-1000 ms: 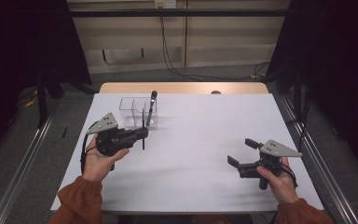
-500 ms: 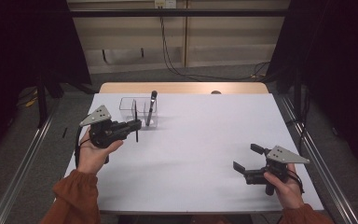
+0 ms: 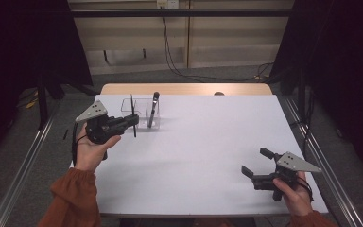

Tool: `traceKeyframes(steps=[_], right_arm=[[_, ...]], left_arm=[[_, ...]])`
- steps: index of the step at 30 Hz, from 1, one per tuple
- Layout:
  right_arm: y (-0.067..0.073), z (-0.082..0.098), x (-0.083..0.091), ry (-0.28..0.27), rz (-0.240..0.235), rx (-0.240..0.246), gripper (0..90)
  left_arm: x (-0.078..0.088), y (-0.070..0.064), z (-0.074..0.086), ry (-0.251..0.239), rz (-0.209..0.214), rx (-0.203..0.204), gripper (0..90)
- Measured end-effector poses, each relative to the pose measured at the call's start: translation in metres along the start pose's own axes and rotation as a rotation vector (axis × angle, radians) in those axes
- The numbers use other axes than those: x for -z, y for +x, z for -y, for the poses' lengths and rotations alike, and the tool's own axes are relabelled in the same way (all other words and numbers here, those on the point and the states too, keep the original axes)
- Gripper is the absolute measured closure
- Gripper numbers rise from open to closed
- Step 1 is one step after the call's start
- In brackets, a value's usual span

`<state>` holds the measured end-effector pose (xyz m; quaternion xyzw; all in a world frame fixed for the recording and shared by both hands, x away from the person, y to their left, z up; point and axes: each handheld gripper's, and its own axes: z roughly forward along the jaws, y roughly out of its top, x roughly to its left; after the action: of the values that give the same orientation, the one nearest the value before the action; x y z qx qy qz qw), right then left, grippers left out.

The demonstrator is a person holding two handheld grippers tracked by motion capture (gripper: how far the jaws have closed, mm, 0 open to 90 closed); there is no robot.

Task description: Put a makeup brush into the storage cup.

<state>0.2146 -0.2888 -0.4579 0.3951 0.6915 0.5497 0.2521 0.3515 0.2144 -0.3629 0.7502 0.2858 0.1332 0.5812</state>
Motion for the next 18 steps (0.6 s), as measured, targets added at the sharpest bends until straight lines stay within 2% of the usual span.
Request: traceKeyframes(steps=[5,10,18], right_arm=[[0.0,0.001,-0.002,-0.002,-0.002,-0.001,0.3],[0.0,0.001,-0.002,0.002,-0.002,0.0,0.6],[0.001,0.003,-0.003,0.008,-0.01,-0.002,0.5]], left_arm=[[-0.009,0.008,-0.006,-0.007,-0.023,0.007,85.4],[-0.022,0.018,-0.01,-0.014,-0.058,0.034,85.4],[-0.043,0.029,-0.014,-0.033,-0.083,0.062,85.4]])
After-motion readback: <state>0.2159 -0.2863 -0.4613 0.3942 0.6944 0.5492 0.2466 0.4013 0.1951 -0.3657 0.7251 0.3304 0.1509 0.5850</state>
